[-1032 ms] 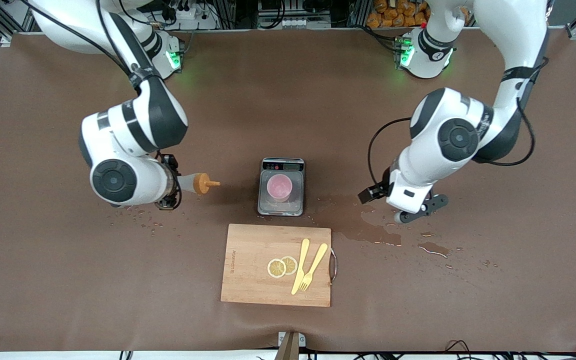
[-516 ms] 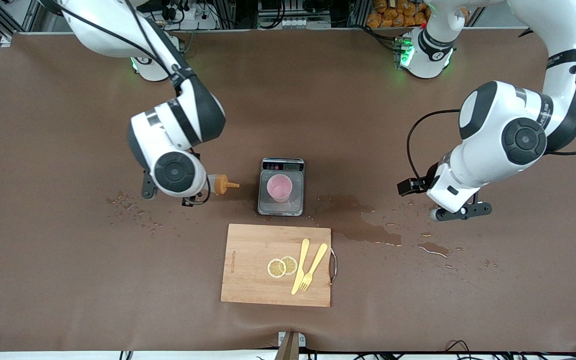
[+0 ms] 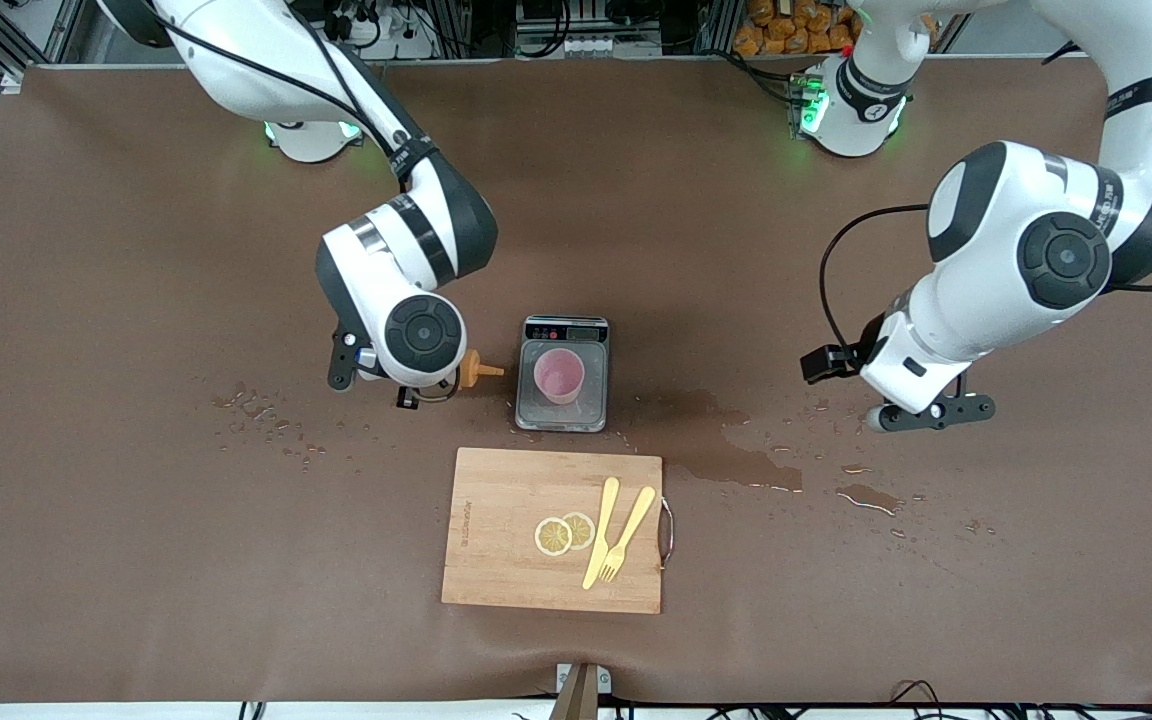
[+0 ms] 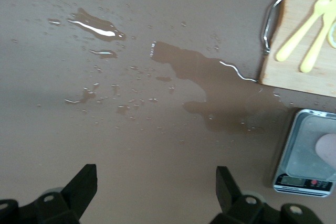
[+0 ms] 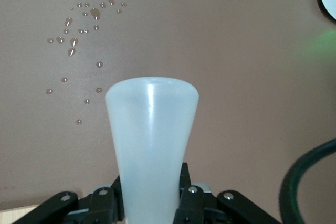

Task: Add sauce to pink cup with both arms
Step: 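Tilt the bottle over the pink cup with the right gripper while the left withdraws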

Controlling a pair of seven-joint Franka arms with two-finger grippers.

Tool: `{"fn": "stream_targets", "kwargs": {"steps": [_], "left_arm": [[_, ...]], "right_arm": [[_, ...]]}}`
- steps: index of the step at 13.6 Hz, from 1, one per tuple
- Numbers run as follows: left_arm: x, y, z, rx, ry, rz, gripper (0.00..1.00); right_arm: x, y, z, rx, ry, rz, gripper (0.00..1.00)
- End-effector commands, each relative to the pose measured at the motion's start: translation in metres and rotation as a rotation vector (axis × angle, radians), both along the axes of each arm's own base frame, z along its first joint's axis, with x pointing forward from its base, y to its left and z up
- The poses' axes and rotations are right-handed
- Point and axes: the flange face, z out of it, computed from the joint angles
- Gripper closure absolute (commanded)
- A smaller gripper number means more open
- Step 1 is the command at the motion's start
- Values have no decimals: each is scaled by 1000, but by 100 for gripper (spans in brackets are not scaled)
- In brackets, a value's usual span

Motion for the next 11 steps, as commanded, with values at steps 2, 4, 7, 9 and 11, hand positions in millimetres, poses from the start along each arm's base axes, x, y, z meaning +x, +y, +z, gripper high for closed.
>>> {"fn": "stream_targets", "kwargs": {"steps": [2,4,7,9,11], "left_arm": [[-15,22,32,51,-28,-71,0],[-26,27,53,64,-22,-121,0],[-44,57,93,90,-26,-199,0],[-60,74,124,102,-27,-266,0],[-67,90,151,104,-37,-300,0]], "right_arm": [[-3,19,-15,-86,-15,25,73],[-4,24,-15,-92,-21,29,77],[-4,26,-14,-92,-19,30,100],[-4,27,-17,-95,-15,33,100],[-4,27,-15,-97,-13,31,100]]}}
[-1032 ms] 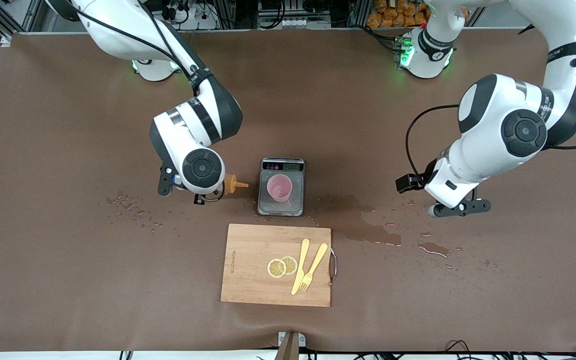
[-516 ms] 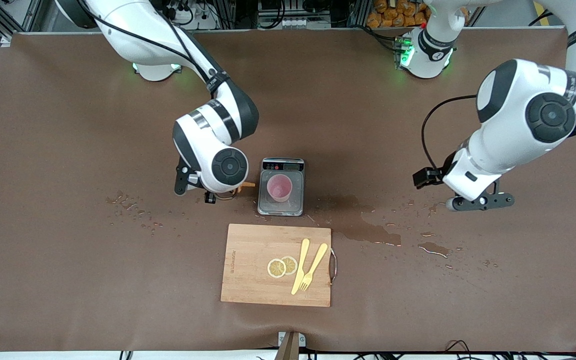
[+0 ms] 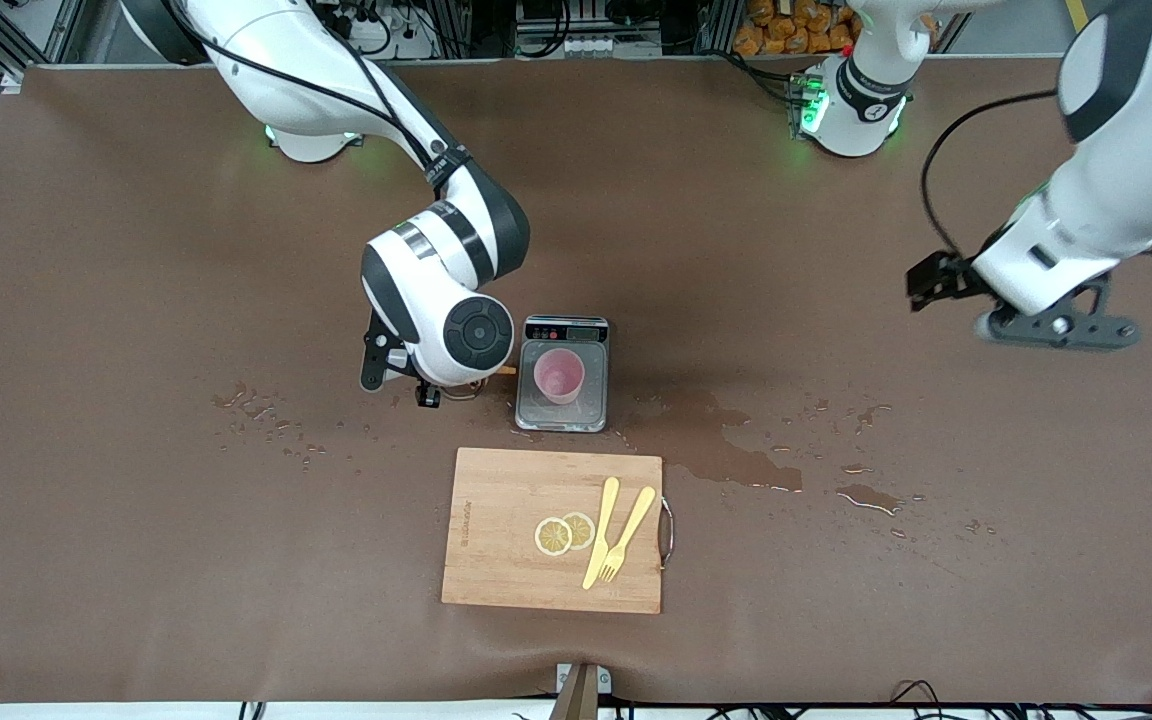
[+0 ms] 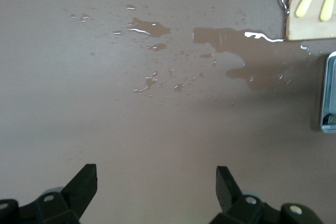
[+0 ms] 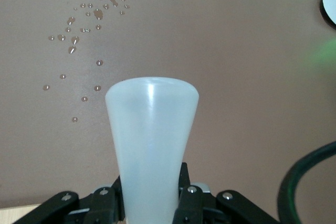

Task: Add sauce to pink cup with both arms
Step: 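Tilt the bottle over the pink cup with the right gripper while the left withdraws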

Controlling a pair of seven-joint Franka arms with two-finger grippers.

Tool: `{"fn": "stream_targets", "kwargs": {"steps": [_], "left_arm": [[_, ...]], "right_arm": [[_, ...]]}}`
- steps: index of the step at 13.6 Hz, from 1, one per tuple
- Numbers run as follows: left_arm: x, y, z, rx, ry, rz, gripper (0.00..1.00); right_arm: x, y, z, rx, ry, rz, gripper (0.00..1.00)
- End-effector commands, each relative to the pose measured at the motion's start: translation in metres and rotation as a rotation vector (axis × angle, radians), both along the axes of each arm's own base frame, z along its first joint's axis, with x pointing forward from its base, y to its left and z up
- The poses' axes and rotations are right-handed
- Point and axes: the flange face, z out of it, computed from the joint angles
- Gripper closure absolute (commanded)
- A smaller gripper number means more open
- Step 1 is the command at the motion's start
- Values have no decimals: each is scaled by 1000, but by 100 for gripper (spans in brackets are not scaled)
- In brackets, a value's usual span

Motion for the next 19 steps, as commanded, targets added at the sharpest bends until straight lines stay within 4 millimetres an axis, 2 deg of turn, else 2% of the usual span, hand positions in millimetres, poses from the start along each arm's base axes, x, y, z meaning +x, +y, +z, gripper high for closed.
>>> {"fn": "stream_targets", "kwargs": {"steps": [1,3,5,7,8,10,13,17,18,19], "left_arm": [[-16,21,39,6,-10,-41,0],[-16,28,62,-36,-35,-18,0],[-16,33,63,-41,-36,-10,0],[-20,24,64,-34,-25,-25,0],[-20,26,65,-30,-28,-24,0],[-20,26,64,-26,-19,-34,0],[-26,9,57,-18,25,-90,0],[-26,13,63,-20,14,-85,0],[-26,11,67,-25,6,-80,0],[-27,11,68,-30,6,-82,0]], "right_arm": [[3,5,5,-33,-15,-3,100],[3,5,5,-34,-14,-3,100],[3,5,1,-34,-12,-1,100],[4,5,1,-35,-12,2,100],[4,5,3,-36,-12,3,100],[7,-2,7,-43,-6,-3,100],[0,0,7,-118,-7,38,100],[1,-4,17,-99,3,36,100],[5,-10,24,-75,-1,25,100],[14,-25,41,-11,5,-6,100]]}}
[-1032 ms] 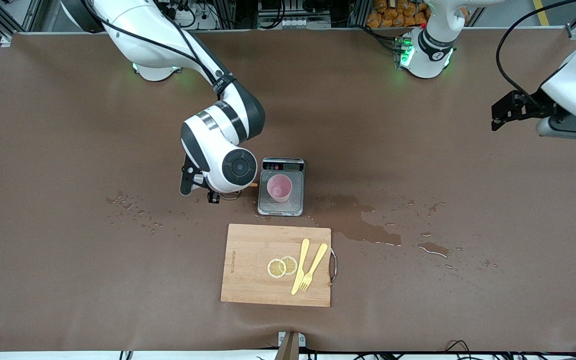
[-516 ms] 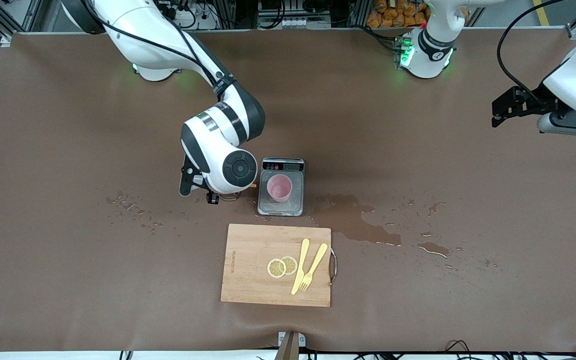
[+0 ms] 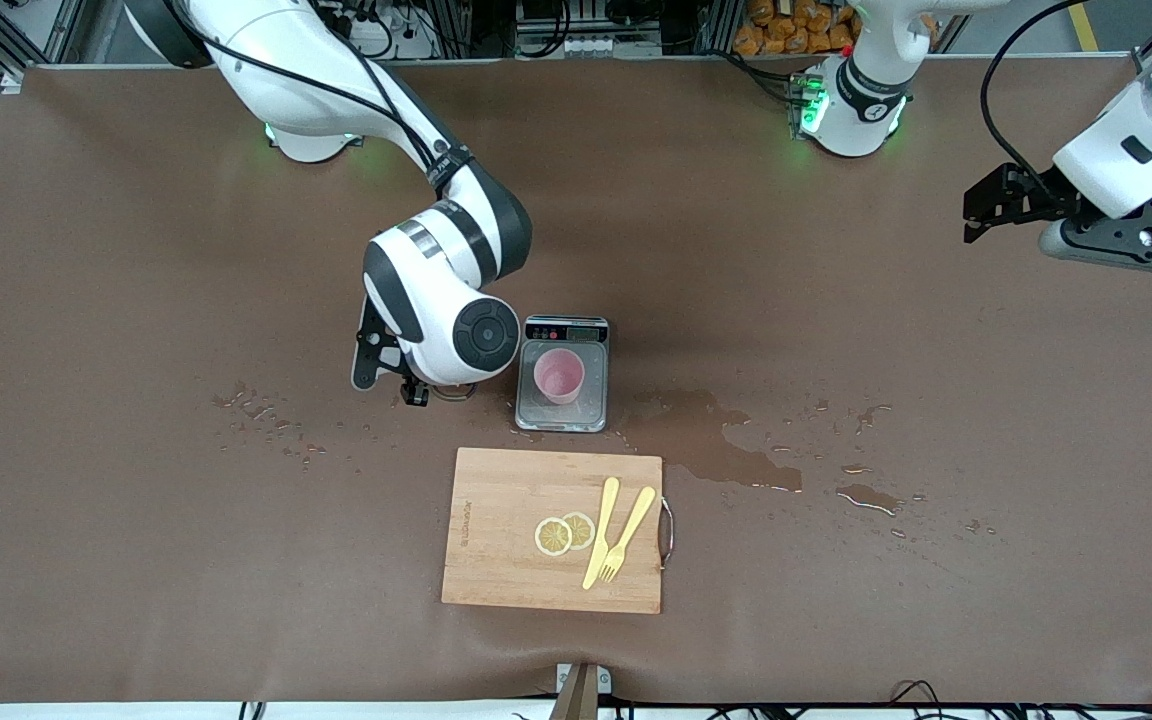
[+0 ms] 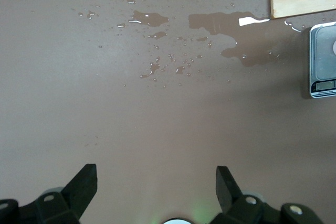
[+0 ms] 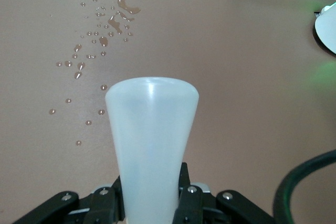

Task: Add sauce to pink cup with both arms
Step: 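Carry the white bottle back toward its spot with the right gripper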

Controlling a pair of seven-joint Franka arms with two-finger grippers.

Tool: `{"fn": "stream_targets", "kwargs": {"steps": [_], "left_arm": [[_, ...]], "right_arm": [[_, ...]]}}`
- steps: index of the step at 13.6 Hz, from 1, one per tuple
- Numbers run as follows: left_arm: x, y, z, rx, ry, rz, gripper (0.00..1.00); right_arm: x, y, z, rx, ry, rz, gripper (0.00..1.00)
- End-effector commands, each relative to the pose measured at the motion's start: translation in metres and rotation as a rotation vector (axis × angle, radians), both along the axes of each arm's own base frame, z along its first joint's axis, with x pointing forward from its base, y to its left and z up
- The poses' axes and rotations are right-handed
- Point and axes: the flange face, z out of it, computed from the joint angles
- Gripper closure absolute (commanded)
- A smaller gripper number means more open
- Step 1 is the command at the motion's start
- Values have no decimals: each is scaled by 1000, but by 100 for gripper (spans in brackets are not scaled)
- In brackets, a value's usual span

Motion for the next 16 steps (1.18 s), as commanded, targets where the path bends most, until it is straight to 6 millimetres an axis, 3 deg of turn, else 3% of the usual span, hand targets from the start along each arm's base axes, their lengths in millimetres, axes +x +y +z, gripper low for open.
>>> {"fn": "stream_targets", "kwargs": {"steps": [1,2,6,11,14,16], "left_arm": [[-1,0,9,-15,0,-13,0],[-2,-1,10,-17,-2,-17,0],[-3,-6,11,-15,-2,-22,0],[-4,-3,12,-10,0,-23,0],[-8,-1,16,-9,2,-20,0],[-9,-3,15,-10,4,-27,0]], "right_arm": [[14,-21,48,141,-4,-27,100],[14,-23,66,183,-23,-10,100],[19,-56,83,305,-62,-16,100],[35,-130,108,525,-62,-41,100],[42,-152,120,594,-65,-36,100],[53,-192,125,704,-60,-25,100]]}}
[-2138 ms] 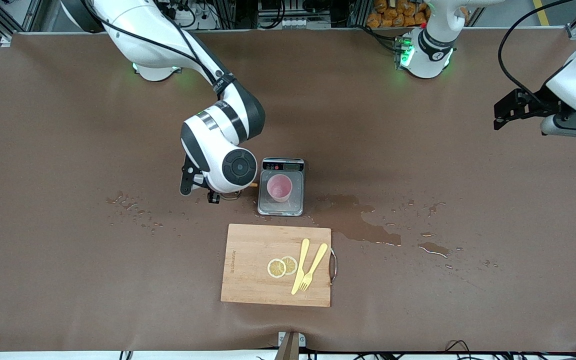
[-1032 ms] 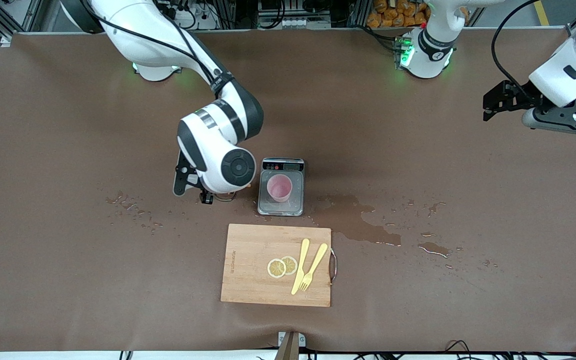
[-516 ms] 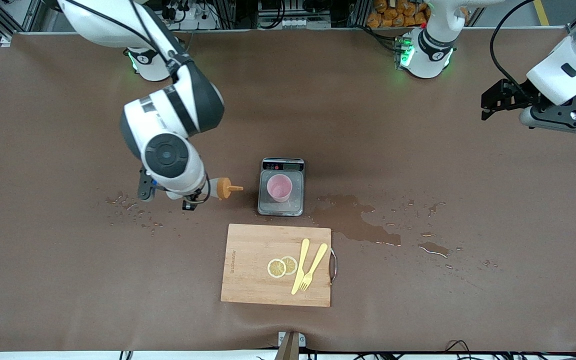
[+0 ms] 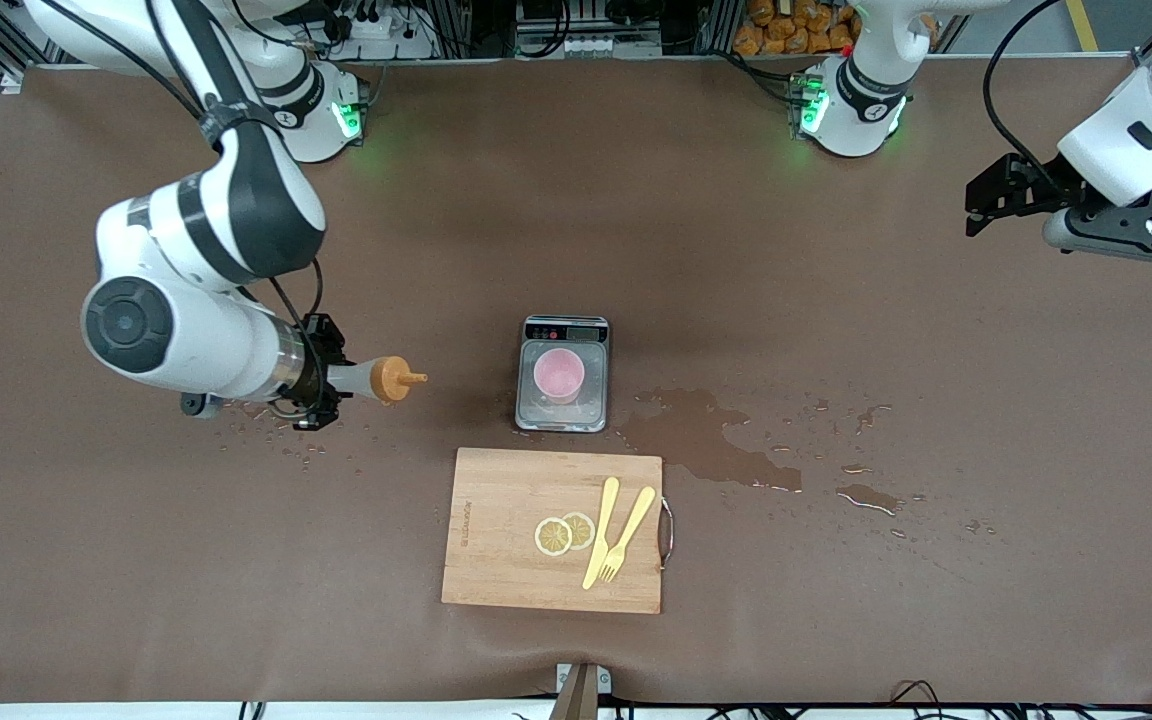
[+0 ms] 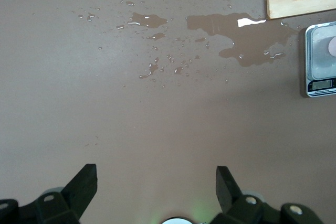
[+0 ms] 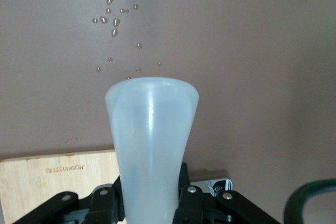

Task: Add sauce to pink cup with both arms
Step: 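Carry the white bottle back toward its spot with the right gripper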

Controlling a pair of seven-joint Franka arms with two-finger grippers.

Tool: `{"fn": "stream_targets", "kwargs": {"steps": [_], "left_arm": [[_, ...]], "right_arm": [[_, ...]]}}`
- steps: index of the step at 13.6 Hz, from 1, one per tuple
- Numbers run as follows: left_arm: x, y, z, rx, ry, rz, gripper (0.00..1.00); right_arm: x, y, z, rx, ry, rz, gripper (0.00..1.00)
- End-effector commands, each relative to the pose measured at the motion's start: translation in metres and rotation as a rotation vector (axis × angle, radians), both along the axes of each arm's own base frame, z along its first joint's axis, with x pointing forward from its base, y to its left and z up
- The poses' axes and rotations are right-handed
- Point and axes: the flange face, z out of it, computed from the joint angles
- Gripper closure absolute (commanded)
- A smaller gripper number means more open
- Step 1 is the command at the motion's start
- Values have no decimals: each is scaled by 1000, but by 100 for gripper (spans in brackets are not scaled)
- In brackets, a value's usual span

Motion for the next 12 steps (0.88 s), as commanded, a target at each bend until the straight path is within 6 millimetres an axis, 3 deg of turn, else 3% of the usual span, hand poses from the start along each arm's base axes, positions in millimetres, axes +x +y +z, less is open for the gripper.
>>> {"fn": "stream_targets", "kwargs": {"steps": [1,3,5,8,12], "left_arm": [[-6,1,8,-10,4,-20,0],[-5,4,8,-8,5,-13,0],[-5,6,7,-8,7,-10,0],[-5,6,7,-8,7,-12,0],[-5,5,7,-9,9,-12,0]], "right_arm": [[2,-57,6,161,7,6,100],[2,-96,4,258,0,33,100],[3,-163,-7,481,-7,42,100],[-5,-236,-21,607,-21,80,100],[-26,-313,-76,820,-62,114,100]]}}
